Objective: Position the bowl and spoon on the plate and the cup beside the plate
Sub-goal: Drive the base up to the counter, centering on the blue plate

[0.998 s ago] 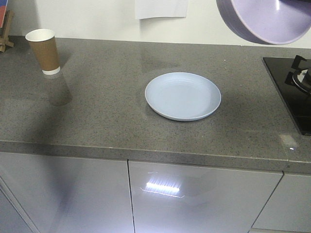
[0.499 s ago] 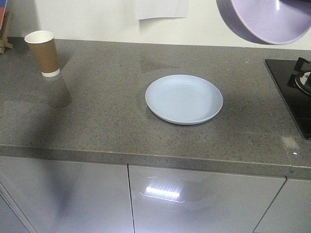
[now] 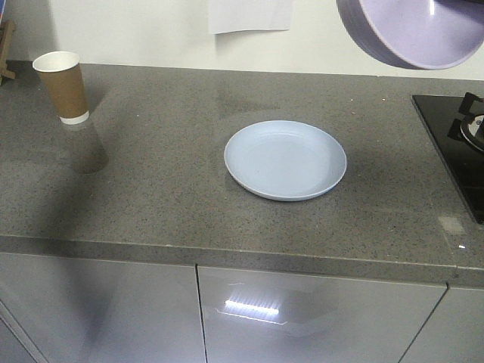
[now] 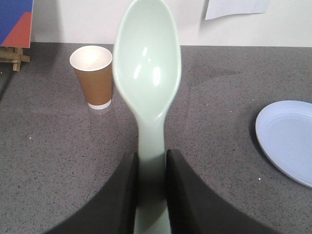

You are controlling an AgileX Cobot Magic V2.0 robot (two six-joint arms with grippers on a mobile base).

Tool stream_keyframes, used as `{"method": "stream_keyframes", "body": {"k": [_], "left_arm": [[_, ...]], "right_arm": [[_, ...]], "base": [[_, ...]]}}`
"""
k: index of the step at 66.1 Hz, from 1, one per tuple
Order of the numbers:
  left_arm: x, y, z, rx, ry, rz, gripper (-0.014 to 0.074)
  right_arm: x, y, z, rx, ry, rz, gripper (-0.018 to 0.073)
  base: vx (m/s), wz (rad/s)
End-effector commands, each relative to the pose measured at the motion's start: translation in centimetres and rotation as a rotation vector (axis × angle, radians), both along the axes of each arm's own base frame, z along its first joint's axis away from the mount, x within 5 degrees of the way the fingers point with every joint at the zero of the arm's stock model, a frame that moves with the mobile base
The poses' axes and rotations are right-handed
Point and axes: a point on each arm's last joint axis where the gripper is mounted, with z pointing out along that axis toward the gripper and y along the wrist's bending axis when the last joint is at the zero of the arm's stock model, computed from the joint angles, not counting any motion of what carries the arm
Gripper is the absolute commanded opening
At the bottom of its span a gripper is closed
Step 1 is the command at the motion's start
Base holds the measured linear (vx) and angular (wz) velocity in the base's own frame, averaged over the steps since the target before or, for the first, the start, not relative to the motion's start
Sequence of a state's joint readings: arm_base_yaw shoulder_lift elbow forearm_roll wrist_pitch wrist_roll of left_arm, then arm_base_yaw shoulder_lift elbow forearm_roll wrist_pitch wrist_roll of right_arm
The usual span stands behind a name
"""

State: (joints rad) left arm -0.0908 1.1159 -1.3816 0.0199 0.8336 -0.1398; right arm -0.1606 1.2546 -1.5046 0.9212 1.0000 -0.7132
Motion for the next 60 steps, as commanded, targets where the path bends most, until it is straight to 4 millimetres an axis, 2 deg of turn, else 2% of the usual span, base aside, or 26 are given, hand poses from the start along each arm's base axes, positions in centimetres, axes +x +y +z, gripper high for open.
{"method": "stream_keyframes", "body": {"k": [1,60], "left_arm": [[-0.56,-0.02,1.76,-0.022,-0.108,-0.002,-0.0006],[-0.56,-0.02,1.76,-0.022,-0.108,-0.002,-0.0006]], "right_arm": [[-0.98,0.21,1.95,0.046,-0.091,-0.010,-0.0010],[-0.98,0.21,1.95,0.046,-0.091,-0.010,-0.0010]], "base": [[0.03,-0.01],[0.04,-0.04]]}}
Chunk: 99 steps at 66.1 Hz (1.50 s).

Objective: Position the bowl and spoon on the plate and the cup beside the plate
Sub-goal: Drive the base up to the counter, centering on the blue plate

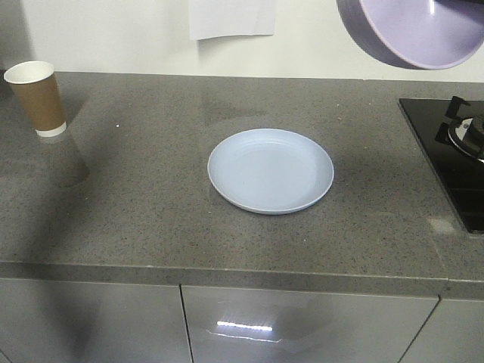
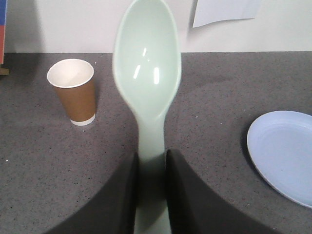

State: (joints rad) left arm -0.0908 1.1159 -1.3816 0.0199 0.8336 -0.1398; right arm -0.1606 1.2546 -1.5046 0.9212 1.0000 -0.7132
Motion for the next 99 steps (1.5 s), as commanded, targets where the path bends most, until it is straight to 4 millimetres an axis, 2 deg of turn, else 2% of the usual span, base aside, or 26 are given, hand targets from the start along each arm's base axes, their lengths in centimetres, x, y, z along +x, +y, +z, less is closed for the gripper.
{"method": "stream_keyframes", "body": {"k": [1,99], "left_arm": [[-0.56,-0.02,1.76,-0.022,-0.108,-0.002,-0.0006],[-0.56,-0.02,1.76,-0.022,-0.108,-0.002,-0.0006]], "right_arm": [[-0.98,0.21,1.95,0.046,-0.091,-0.010,-0.0010],[-0.98,0.21,1.95,0.046,-0.091,-0.010,-0.0010]], "base": [[0.04,-0.05],[0.03,-0.02]]}}
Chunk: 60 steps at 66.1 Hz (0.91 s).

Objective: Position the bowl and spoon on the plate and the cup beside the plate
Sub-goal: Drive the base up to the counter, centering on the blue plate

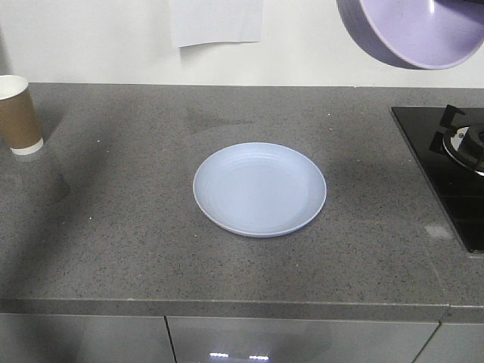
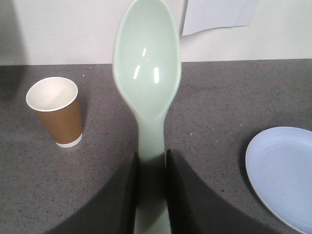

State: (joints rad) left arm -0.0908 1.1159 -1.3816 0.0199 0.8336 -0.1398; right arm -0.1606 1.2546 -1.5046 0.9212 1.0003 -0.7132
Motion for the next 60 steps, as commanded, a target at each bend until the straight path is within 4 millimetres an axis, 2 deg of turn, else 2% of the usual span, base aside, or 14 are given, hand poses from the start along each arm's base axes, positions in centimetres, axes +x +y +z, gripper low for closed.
{"method": "stream_keyframes", "body": {"k": [1,60], "left_arm": [[-0.56,-0.02,1.76,-0.022,-0.108,-0.002,-0.0006],[-0.56,-0.02,1.76,-0.022,-0.108,-0.002,-0.0006]], "right_arm": [[-0.98,0.21,1.95,0.046,-0.091,-0.011,-0.0010],[-0.98,0.21,1.95,0.046,-0.091,-0.011,-0.0010]], "base": [[0.02,-0.01],[0.02,-0.01]]}}
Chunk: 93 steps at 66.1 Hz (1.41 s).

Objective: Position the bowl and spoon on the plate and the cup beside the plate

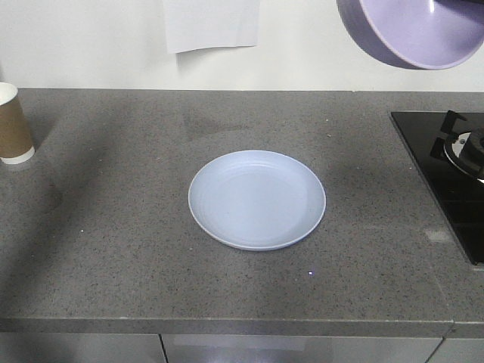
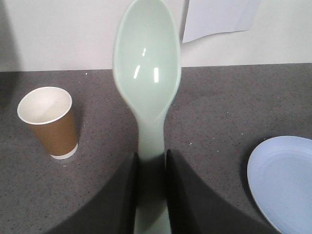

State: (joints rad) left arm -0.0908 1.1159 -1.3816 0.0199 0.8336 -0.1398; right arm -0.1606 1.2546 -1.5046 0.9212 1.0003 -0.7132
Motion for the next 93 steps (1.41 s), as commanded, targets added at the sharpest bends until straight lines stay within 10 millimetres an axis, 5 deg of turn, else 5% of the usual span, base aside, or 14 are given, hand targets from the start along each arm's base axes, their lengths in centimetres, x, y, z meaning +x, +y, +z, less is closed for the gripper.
{"method": "stream_keyframes", "body": {"k": [1,93], "left_arm": [[-0.56,-0.02,1.76,-0.022,-0.108,-0.002,-0.0006],[-0.56,-0.02,1.76,-0.022,-0.108,-0.002,-0.0006]], "right_arm": [[-0.98,0.21,1.95,0.046,-0.091,-0.011,-0.0010],[-0.98,0.21,1.95,0.046,-0.091,-0.011,-0.0010]], "base": [[0.03,0.00],[0.04,0.00]]}}
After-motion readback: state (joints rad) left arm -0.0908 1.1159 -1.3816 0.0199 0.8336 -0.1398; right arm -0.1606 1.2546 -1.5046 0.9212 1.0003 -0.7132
